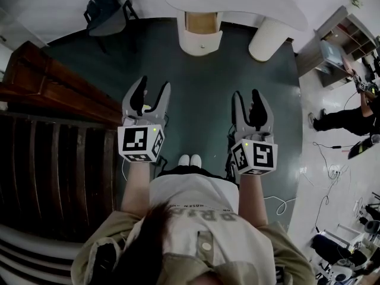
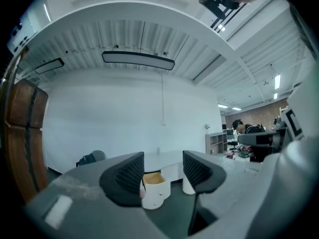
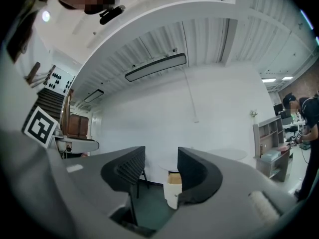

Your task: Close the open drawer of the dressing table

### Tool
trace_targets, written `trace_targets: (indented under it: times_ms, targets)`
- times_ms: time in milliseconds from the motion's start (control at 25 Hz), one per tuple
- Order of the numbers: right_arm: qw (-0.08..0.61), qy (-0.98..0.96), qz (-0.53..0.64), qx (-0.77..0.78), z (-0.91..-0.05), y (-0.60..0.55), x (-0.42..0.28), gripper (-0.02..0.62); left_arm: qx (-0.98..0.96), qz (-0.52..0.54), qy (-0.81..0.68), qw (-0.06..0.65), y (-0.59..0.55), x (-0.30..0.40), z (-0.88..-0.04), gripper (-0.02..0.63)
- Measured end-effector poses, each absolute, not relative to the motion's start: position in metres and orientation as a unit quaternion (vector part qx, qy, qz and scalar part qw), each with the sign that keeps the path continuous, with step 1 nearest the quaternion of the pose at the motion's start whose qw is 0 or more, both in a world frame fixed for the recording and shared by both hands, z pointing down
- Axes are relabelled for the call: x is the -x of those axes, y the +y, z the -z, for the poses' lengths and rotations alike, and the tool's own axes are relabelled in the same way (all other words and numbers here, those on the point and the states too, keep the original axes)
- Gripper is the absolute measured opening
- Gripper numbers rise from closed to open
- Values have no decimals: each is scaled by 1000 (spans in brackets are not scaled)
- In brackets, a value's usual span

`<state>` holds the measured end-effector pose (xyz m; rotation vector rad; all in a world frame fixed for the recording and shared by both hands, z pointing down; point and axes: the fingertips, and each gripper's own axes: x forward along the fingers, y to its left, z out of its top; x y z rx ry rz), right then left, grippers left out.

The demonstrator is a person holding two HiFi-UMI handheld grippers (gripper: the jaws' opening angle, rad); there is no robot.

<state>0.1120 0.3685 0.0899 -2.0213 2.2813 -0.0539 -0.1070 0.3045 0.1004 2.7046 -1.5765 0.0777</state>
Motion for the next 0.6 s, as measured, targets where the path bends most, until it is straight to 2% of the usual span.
trace_targets:
  times_ms: [120,600]
  targets:
    - [45,749,20,661,-91,365,-120,215,-864,-26,-503,11,299,102,-100,265]
    - [32,746,54,663,-121,355,-141,216,-857,-53,-511,38,293,88,-131,270]
